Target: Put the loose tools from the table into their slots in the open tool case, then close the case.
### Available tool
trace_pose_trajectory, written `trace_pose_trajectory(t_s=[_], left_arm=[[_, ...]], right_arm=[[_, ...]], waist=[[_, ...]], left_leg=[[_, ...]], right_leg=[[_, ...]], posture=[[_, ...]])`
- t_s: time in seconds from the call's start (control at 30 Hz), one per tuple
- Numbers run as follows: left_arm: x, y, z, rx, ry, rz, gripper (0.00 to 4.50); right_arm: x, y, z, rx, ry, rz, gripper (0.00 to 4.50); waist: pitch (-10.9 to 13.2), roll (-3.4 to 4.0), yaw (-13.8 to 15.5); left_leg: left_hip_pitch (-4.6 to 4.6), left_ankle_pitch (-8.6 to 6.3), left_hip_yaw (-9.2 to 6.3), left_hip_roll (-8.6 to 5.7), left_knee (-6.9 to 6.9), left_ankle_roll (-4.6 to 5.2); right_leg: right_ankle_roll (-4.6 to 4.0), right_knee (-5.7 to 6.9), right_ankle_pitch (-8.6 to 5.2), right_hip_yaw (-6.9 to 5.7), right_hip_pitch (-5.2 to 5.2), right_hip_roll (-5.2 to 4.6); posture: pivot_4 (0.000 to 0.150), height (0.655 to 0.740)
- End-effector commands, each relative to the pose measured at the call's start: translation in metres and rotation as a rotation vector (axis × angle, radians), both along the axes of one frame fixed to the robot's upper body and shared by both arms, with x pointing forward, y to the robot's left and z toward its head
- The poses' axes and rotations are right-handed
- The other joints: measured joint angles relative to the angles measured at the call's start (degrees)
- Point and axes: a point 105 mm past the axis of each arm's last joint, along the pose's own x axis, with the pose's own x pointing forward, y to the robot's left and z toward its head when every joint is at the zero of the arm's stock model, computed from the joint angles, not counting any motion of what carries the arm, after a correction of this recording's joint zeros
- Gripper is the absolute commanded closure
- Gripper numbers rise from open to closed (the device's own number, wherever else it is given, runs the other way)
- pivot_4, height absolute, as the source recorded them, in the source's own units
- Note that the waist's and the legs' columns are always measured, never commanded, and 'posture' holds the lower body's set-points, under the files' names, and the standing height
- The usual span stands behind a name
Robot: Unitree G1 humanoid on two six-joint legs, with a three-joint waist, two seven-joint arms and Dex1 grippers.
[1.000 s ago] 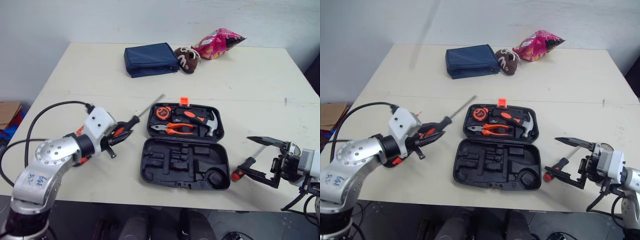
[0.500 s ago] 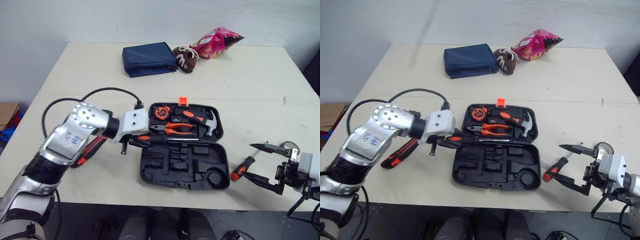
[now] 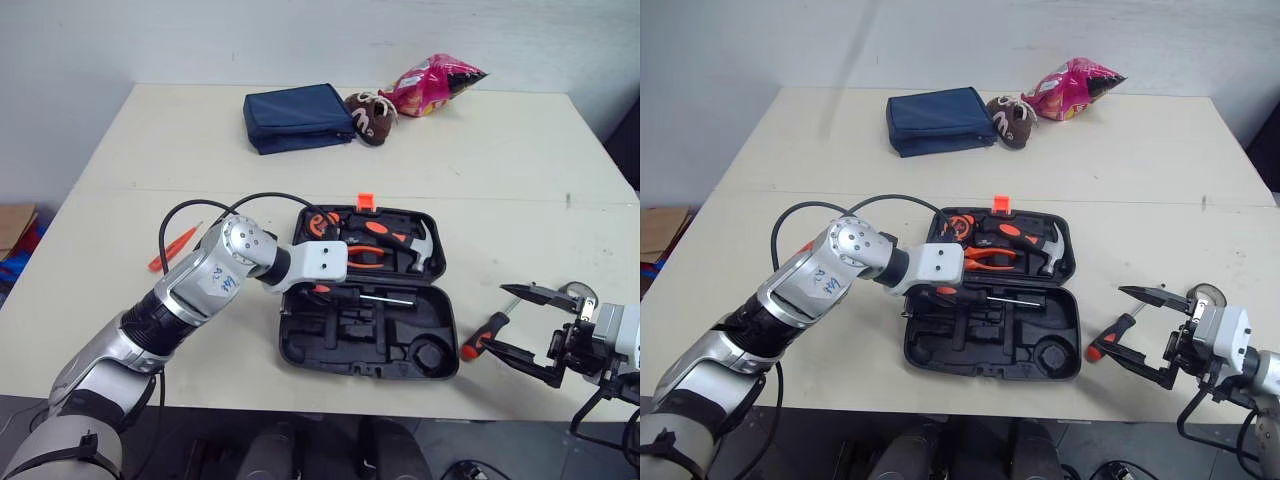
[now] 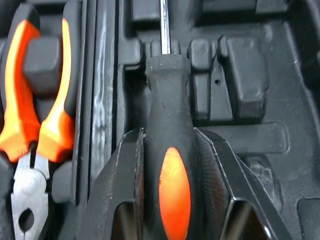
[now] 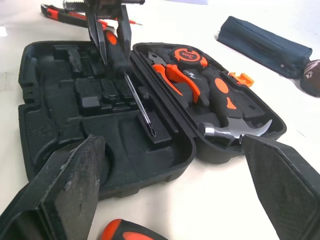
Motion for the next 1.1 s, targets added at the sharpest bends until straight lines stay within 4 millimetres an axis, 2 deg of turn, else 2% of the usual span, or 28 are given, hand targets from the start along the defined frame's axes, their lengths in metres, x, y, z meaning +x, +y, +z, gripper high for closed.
trace_pose_trajectory(t_s=[0.03,0.33,0.63,0.7,0.8,0.9,1.07,1.1], left_arm=[[0.007,-0.003,0.004,0.002,-0.056,0.024,3.70],[0.007,-0.002,0.001,0.017,-0.073,0.015,3.70],[0.004,-0.009,-0.005,0.010,-0.082,-0.001,3.70],[0.005,-0.016,0.005,-0.041,-0.129,-0.015,2.64],[-0.006,-0.028,0.022,-0.144,-0.129,-0.083,1.58],[-0.016,-0.028,0.027,-0.183,-0.102,-0.139,1.58],[-0.011,-0.024,0.036,-0.304,-0.162,-0.157,1.58],[-0.010,-0.026,0.044,-0.386,-0.180,-0.162,1.83]], right_arm=[[-0.001,0.009,0.010,0.005,-0.034,0.020,0.00],[0.002,0.016,0.014,0.015,-0.032,0.027,0.00],[0.004,0.022,0.018,0.018,-0.031,0.035,0.00],[0.003,0.024,0.019,0.022,-0.032,0.042,0.00],[0.002,0.027,0.019,0.023,-0.028,0.047,0.00],[0.002,0.032,0.024,0.034,-0.036,0.053,0.00],[0.003,0.036,0.026,0.037,-0.036,0.062,0.00],[0.004,0.036,0.026,0.037,-0.036,0.061,0.00]], waist=[[0.00,0.00,0.01],[0.00,0.00,0.05],[0.00,0.00,0.11],[0.00,0.00,0.16],[0.00,0.00,0.21],[0.00,0.00,0.07],[-0.01,0.01,0.03],[0.00,0.01,0.02]], left_leg=[[0.00,0.00,0.00,0.00,0.03,0.00],[-0.01,0.00,-0.03,0.00,0.09,0.00],[-0.03,0.00,-0.04,0.00,0.14,0.00],[-0.03,0.00,-0.04,0.00,0.15,0.00],[-0.09,0.00,-0.09,0.00,0.24,0.01],[-0.15,-0.01,-0.15,0.01,0.29,0.01],[-0.13,-0.01,-0.16,0.01,0.34,0.01],[-0.13,-0.01,-0.15,0.01,0.34,0.01]], right_leg=[[0.00,0.02,0.00,0.01,0.00,-0.01],[0.00,0.06,0.00,0.01,0.01,-0.01],[0.00,0.08,0.00,-0.01,0.01,-0.02],[0.00,0.09,0.00,0.00,0.01,-0.02],[0.00,0.11,0.00,-0.03,0.01,-0.04],[0.00,0.13,0.00,-0.06,-0.01,-0.04],[0.00,0.19,0.00,-0.07,0.00,-0.04],[0.00,0.19,0.00,-0.07,0.00,-0.04]], posture=[[0.150,0.7400],[0.150,0.7400],[0.150,0.7400],[0.150,0.7400],[0.150,0.7400],[0.150,0.7400],[0.150,0.7400],[0.150,0.7400]])
